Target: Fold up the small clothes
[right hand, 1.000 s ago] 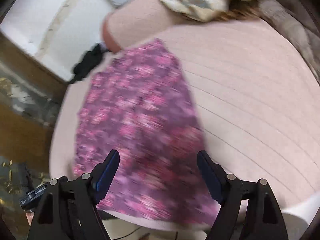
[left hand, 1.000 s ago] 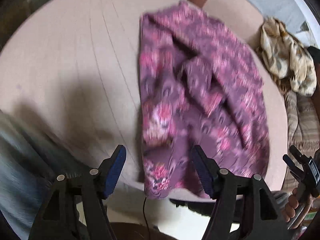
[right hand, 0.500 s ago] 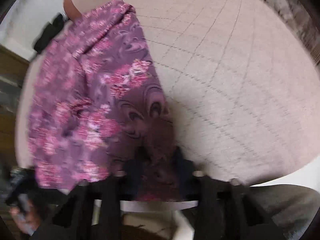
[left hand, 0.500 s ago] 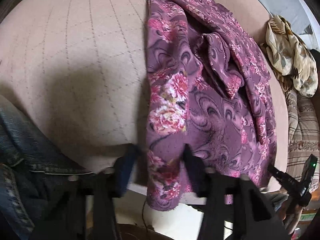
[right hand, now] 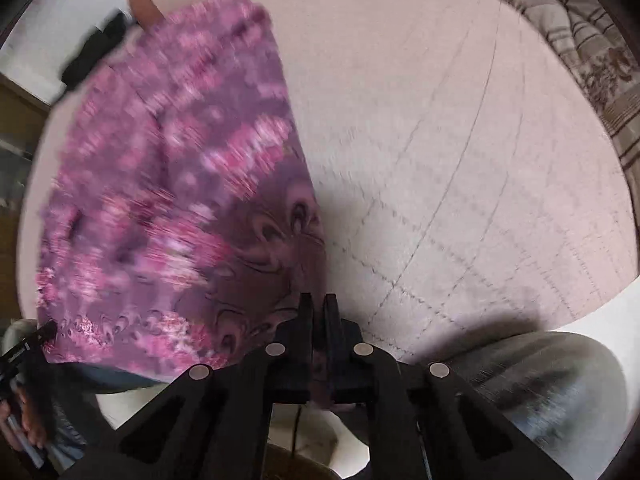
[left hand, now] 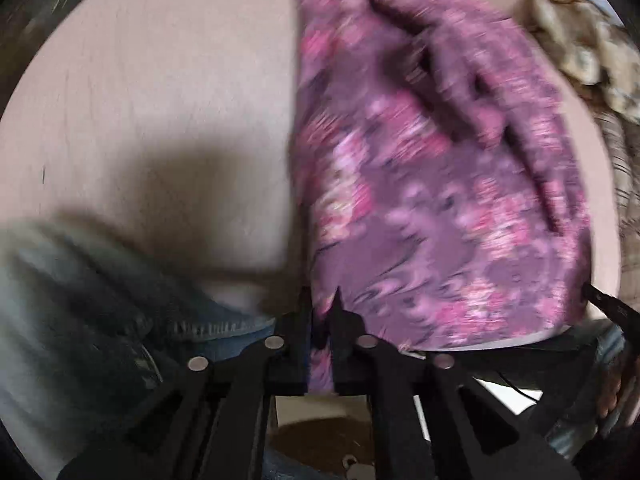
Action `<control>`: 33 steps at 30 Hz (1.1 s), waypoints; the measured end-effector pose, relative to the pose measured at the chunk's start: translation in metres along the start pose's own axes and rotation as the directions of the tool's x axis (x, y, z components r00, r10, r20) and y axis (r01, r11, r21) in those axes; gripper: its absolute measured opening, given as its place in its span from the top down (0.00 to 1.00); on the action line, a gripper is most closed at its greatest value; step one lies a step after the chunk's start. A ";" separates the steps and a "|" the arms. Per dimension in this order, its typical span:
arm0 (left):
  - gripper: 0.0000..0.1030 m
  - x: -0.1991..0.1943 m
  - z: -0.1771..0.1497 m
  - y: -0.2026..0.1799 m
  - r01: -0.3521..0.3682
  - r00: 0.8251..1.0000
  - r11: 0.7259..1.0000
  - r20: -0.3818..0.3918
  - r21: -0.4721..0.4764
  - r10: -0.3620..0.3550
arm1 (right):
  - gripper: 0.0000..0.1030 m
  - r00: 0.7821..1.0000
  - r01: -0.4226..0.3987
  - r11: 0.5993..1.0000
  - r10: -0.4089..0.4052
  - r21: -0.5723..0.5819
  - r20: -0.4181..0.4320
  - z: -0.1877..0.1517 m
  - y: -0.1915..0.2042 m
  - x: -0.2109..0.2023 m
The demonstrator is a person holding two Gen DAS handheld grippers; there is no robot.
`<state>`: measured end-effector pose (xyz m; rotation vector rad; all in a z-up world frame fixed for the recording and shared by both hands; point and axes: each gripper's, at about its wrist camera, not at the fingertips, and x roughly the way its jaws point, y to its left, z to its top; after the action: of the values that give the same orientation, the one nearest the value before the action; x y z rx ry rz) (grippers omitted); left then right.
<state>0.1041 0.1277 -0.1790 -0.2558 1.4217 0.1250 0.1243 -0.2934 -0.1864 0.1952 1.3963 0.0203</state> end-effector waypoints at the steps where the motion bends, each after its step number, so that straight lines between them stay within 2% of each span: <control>1: 0.82 -0.003 -0.002 0.000 0.009 1.000 1.000 0.004 0.007 -0.009 | 0.94 1.000 0.004 1.000 -0.004 0.005 -0.003 0.000 -0.001 0.001; 2: 0.75 -0.008 -0.003 0.001 0.039 0.999 0.999 0.019 0.010 -0.040 | 0.90 1.000 0.002 1.000 -0.002 -0.001 0.011 0.001 0.000 -0.005; 3: 0.71 -0.018 -0.005 0.005 0.086 0.995 0.996 0.041 0.008 -0.086 | 0.79 0.999 0.002 1.000 -0.001 -0.008 0.037 0.001 -0.001 -0.013; 4: 0.65 -0.027 -0.004 0.010 0.118 0.992 0.993 0.055 -0.007 -0.117 | 0.59 0.998 0.003 1.000 -0.002 -0.014 0.064 0.002 -0.001 -0.022; 5: 0.56 -0.037 -0.003 0.015 0.131 0.989 0.991 0.070 -0.026 -0.129 | 0.49 0.995 -0.001 1.000 0.003 -0.024 0.102 0.003 -0.002 -0.034; 6: 0.51 -0.050 0.003 0.020 0.149 0.984 0.988 0.102 -0.042 -0.144 | 0.36 0.989 -0.017 0.999 0.022 -0.037 0.149 0.006 -0.001 -0.049; 8: 0.36 -0.075 0.023 0.024 0.168 0.975 0.984 0.159 -0.055 -0.158 | 0.28 0.972 -0.063 0.996 0.075 -0.062 0.224 0.015 0.002 -0.074; 10: 0.33 -0.096 0.052 0.025 0.206 0.956 0.977 0.223 -0.056 -0.189 | 0.19 0.937 -0.137 0.984 0.166 -0.115 0.306 0.035 0.010 -0.104; 12: 0.27 -0.108 0.081 0.019 0.225 0.940 0.974 0.270 -0.039 -0.206 | 0.11 0.896 -0.217 0.960 0.268 -0.177 0.353 0.063 0.022 -0.124; 14: 0.26 -0.115 0.116 0.012 0.243 0.918 0.970 0.327 -0.020 -0.223 | 0.10 0.873 -0.263 0.939 0.329 -0.221 0.361 0.090 0.039 -0.132; 17: 0.26 -0.109 0.174 0.006 0.289 0.889 0.957 0.379 -0.028 -0.257 | 0.10 0.866 -0.286 0.917 0.371 -0.278 0.335 0.140 0.071 -0.124; 18: 0.26 -0.103 0.197 0.003 0.299 0.884 0.954 0.386 -0.034 -0.263 | 0.10 0.869 -0.288 0.914 0.374 -0.285 0.325 0.156 0.079 -0.120; 21: 0.26 -0.079 0.255 -0.007 0.280 0.894 0.959 0.377 -0.042 -0.244 | 0.10 0.882 -0.304 0.905 0.385 -0.297 0.272 0.211 0.101 -0.094; 24: 0.26 -0.050 0.318 -0.020 0.219 0.914 0.976 0.352 -0.011 -0.201 | 0.11 0.895 -0.316 0.903 0.386 -0.292 0.225 0.264 0.113 -0.059; 26: 0.26 -0.033 0.354 -0.031 0.157 0.925 0.988 0.349 0.016 -0.152 | 0.16 0.913 -0.290 0.912 0.354 -0.289 0.203 0.302 0.121 -0.035; 29: 0.26 -0.009 0.397 -0.044 0.071 0.928 0.995 0.361 0.076 -0.094 | 0.19 0.931 -0.250 0.927 0.309 -0.280 0.194 0.355 0.129 -0.003; 30: 0.26 0.002 0.411 -0.046 0.058 0.935 0.995 0.344 0.082 -0.082 | 0.24 0.935 -0.249 0.929 0.304 -0.272 0.181 0.373 0.131 0.008; 31: 0.26 0.012 0.424 -0.047 0.064 0.945 0.994 0.316 0.087 -0.089 | 0.28 0.939 -0.242 0.935 0.293 -0.259 0.180 0.384 0.132 0.015; 33: 0.32 0.032 0.444 -0.044 0.110 0.957 0.992 0.264 0.062 -0.122 | 0.28 0.953 -0.197 0.950 0.244 -0.243 0.182 0.412 0.135 0.034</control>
<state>0.5459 0.1942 -0.1501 -0.2727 1.1370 0.0279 0.5471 -0.2073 -0.1336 0.1614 1.1449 0.3340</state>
